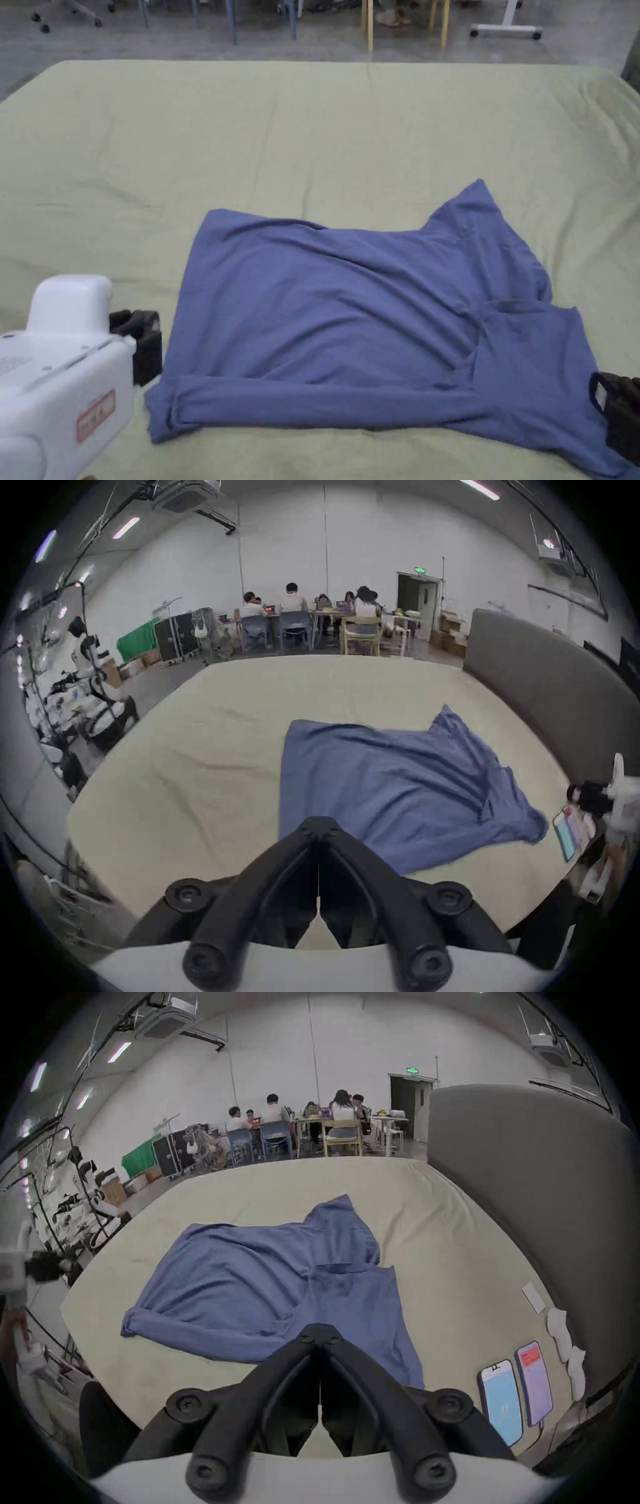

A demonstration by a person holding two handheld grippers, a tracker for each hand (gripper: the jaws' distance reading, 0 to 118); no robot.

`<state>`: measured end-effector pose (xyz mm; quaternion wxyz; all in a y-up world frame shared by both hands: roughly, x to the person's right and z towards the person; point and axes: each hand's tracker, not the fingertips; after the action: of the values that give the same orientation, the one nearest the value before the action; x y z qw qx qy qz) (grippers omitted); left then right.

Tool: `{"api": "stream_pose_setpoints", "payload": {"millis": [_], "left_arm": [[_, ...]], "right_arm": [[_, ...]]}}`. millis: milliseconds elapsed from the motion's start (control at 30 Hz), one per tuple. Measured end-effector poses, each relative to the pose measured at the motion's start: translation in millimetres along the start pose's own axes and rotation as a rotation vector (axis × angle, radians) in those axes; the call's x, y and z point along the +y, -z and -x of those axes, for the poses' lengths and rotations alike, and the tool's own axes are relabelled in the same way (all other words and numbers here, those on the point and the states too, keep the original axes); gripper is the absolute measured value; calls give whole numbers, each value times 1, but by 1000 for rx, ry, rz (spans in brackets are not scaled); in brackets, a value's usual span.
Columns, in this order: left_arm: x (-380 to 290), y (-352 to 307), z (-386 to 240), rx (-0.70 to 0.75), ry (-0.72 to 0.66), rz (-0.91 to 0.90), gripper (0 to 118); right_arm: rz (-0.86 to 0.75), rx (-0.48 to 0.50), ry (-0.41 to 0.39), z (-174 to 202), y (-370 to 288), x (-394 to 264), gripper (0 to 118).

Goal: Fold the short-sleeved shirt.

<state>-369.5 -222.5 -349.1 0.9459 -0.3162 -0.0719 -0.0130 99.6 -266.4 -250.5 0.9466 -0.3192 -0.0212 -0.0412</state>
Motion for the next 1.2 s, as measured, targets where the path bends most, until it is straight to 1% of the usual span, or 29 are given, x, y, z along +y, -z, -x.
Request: {"api": "stream_pose_setpoints", "payload": {"millis": [33,67,100,200,267,300,367,433,500,600,633,667,700,733,767,800,833,900,933,967,1000,1033,1067,1100,1133,1167,1200], "left_arm": [[18,22,5,-31,-41,-11,45],[37,49,10,-68,-67,-12,88],[54,77,15,-91,-83,6,100],[104,182,27,-83,-87,85,101],[127,256,28,3,-32,191,100],[132,286,29,36,-11,208,101],[138,350,32,71,10,298,100],[132,394,32,69,0,383,100],[119,428,32,87,-1,430,100],[98,454,32,139,70,540,100],[96,446,34,102,42,474,100],[98,437,35,108,23,424,96],[97,434,35,89,16,441,80],[97,430,33,63,40,428,59],[99,424,30,49,80,405,15],[104,420,29,30,84,396,0],[104,414,24,41,72,406,0],[112,405,20,56,159,390,0],[117,401,21,59,171,372,0],[121,394,23,49,153,376,0],[125,389,26,10,111,377,0],[128,379,29,-40,47,360,0],[130,374,31,-59,32,329,0],[132,366,31,-54,34,307,0],[133,359,31,-50,49,298,0],[135,353,31,-51,48,286,0],[133,350,30,-61,48,286,0]], "right_arm": [[3,-3,-22,2,7,6,3],[1,1,-36,4,13,11,3],[2,9,-40,3,18,16,3],[9,36,-31,3,39,31,3],[19,32,-37,2,55,37,3],[28,26,-37,1,61,38,3],[53,13,-32,-2,75,40,3],[75,7,-19,-6,87,39,3],[99,2,-19,-10,99,36,3],[130,-18,-40,-12,112,32,3],[140,-14,-38,-13,115,30,3],[144,-5,-35,-13,118,28,3],[145,0,-35,-12,120,27,3],[147,10,-33,-12,124,25,3],[154,26,-28,-11,129,24,3],[162,38,-25,-10,134,24,3],[172,44,-23,-8,140,26,3],[166,70,-25,-5,149,35,3],[166,83,-23,-5,155,43,3],[158,102,-19,-5,161,53,3],[144,116,-20,-6,169,64,5],[139,117,-25,-5,178,80,33],[139,107,-30,-6,192,98,84],[139,87,-43,-8,208,114,118],[180,63,-49,-13,231,127,118],[221,108,-30,-20,251,138,118],[242,70,-27,-24,271,153,118]]}}
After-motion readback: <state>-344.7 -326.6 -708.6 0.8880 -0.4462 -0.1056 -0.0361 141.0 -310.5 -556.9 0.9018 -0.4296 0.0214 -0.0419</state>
